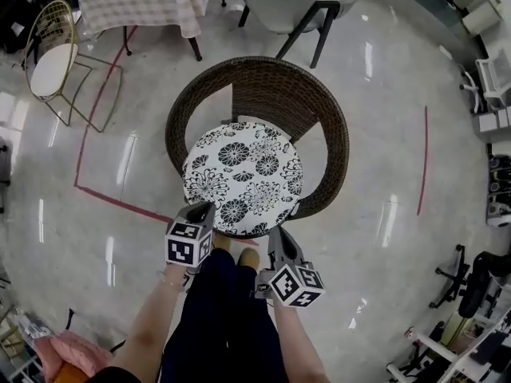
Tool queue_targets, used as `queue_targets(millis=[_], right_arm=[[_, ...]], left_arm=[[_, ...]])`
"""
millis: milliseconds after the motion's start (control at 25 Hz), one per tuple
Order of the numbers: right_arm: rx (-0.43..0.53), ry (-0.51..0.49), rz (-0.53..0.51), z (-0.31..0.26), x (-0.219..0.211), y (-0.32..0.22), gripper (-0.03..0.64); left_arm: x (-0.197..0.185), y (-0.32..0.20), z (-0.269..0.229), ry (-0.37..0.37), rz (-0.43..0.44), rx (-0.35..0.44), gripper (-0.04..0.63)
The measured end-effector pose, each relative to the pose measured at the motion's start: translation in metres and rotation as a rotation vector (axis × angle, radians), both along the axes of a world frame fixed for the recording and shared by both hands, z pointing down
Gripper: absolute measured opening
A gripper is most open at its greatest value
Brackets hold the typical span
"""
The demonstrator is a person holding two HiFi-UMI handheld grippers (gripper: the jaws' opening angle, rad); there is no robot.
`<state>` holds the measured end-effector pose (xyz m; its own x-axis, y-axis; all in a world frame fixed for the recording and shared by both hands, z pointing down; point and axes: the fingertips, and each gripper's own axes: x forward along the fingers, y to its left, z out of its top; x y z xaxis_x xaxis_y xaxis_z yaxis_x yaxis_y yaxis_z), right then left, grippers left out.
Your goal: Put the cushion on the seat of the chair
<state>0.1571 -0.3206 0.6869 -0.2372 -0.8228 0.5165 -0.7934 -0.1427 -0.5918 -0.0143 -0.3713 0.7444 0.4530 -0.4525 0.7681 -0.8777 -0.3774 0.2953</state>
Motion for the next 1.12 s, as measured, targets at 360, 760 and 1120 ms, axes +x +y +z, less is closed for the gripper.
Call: queue_targets(millis=[360,760,1120], right_arm=[[0.059,-0.038,0.004,-0.068,-0.005,-0.009,0.025],[0.162,0.044,-0.092,-0.145,-0.033,0.0,0.023],[0.245,0.162,-0.112,-0.188,-0.013,0.032,0.023]], left_arm=[[0.034,0.012,-0.076,0.161,0.036,-0.024,0.018],[0.052,0.034,-0.167,0.219,0.039,0.109,0.018],[0.041,0.061,-0.211,0.239,0.08,0.218,0.018]])
